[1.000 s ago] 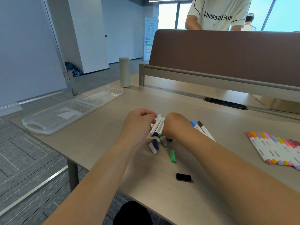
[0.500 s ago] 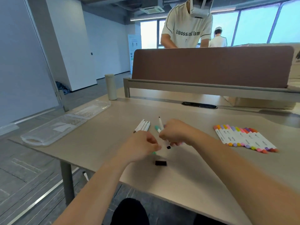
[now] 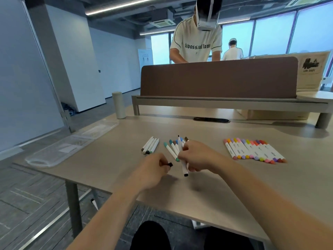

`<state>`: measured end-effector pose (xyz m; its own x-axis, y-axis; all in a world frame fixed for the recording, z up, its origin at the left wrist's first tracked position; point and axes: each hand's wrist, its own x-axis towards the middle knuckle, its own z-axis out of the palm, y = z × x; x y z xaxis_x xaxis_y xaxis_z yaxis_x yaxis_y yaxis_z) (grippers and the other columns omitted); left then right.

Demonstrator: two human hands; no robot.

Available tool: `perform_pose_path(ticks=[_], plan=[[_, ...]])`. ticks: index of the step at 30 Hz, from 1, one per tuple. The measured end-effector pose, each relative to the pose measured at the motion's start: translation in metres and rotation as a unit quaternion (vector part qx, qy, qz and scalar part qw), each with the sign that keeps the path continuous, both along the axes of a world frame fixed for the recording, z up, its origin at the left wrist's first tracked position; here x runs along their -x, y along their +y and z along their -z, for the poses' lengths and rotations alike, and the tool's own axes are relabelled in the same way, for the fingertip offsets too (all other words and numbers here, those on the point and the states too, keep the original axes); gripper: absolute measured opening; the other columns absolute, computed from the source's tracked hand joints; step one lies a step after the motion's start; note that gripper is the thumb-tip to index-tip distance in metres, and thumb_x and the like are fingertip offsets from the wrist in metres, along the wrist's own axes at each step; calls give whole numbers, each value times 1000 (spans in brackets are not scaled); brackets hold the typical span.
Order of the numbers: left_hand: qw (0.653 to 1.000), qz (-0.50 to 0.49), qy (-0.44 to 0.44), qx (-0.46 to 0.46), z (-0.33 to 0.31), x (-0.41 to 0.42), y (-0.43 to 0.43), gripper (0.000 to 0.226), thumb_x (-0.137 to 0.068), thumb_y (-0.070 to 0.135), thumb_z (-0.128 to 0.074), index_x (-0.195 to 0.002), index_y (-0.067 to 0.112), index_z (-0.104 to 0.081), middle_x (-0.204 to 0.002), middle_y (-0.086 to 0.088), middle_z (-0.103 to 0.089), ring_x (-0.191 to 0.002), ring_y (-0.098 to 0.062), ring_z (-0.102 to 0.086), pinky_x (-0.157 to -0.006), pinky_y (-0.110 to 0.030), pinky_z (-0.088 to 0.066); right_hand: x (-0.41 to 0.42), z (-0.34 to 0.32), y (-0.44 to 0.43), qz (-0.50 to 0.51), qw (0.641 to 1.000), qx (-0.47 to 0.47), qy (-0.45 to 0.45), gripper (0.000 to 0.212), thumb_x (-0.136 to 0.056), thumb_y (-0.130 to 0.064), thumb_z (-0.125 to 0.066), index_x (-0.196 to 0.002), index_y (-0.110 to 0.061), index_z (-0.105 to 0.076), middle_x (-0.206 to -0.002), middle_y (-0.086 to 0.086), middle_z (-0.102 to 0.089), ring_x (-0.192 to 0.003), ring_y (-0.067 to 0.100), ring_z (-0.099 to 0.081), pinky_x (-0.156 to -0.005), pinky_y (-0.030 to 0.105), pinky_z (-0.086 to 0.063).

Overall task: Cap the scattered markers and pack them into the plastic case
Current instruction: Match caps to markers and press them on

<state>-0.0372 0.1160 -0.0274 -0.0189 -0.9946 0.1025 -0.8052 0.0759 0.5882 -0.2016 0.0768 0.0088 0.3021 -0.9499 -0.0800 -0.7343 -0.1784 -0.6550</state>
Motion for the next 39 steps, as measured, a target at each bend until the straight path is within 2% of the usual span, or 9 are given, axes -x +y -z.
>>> perform_pose_path(ticks=[2,4,6,8,13,19,23,34,39], plan=[[985,-25,168,13,-5,-5,-4,8,-94,12,-59,-88,15,-62,-77,0,-68,-58,-7,-50,-54,-23,-35,5,0,1,-30,999,29,0,14,-93,-18,-59,-98,-6,-64,-93,12,-71,-81,24,-71,-78,39,-60],[948,-47,314,14,-7,-10,-10,13,-95,5,-56,-85,11,-61,-71,-4,-64,-54,-11,-44,-51,-24,-33,8,0,1,-55,997,53,-7,7,-92,-21,-64,-95,-15,-64,-89,3,-72,-83,19,-71,-80,39,-58],[910,-60,410,14,-8,-15,-16,14,-97,1,-53,-87,7,-60,-71,-6,-60,-52,-12,-41,-47,-21,-31,9,-1,1,-66,996,66,-1,5,-90,-26,-67,-94,-23,-65,-86,-4,-72,-81,14,-68,-81,38,-57],[888,-71,455,12,-8,-19,-21,12,-97,1,-52,-91,6,-61,-71,-8,-58,-50,-12,-41,-43,-20,-31,9,-1,0,-77,995,64,11,6,-89,-29,-68,-94,-28,-65,-88,-7,-71,-82,13,-66,-83,40,-57],[871,-64,488,6,-6,-22,-24,13,-97,-1,-52,-93,6,-63,-73,-10,-58,-52,-12,-41,-41,-18,-34,6,2,0,-96,993,62,30,8,-87,-33,-69,-92,-33,-63,-99,-6,-65,-92,16,-62,-86,40,-56],[870,-57,489,3,-6,-21,-25,17,-97,-2,-52,-93,8,-65,-74,-9,-59,-54,-13,-43,-41,-18,-37,4,7,-3,-101,992,65,37,8,-87,-34,-69,-87,-37,-62,-100,-5,-65,-90,15,-61,-87,40,-56],[867,-52,495,7,-8,-20,-23,17,-97,-4,-49,-94,5,-64,-74,-10,-57,-53,-14,-41,-41,-18,-36,7,7,-6,-99,993,59,39,8,-88,-33,-68,-94,-33,-64,-102,-5,-63,-92,16,-60,-89,41,-55],[892,-57,448,21,-9,-23,-24,16,-95,-2,-54,-92,7,-68,-73,-10,-61,-54,-15,-43,-53,-30,-33,7,5,-6,-108,992,53,47,10,-89,-31,-68,-96,-32,-61,-105,-4,-61,-96,13,-59,-92,37,-54],[869,-102,484,30,-9,-24,-26,11,-89,0,-62,-79,5,-61,-70,-13,-64,-52,-16,-44,-51,-29,-34,7,5,-6,-104,992,61,47,9,-90,-32,-68,-96,-33,-62,-104,-5,-63,-94,13,-59,-91,38,-55]])
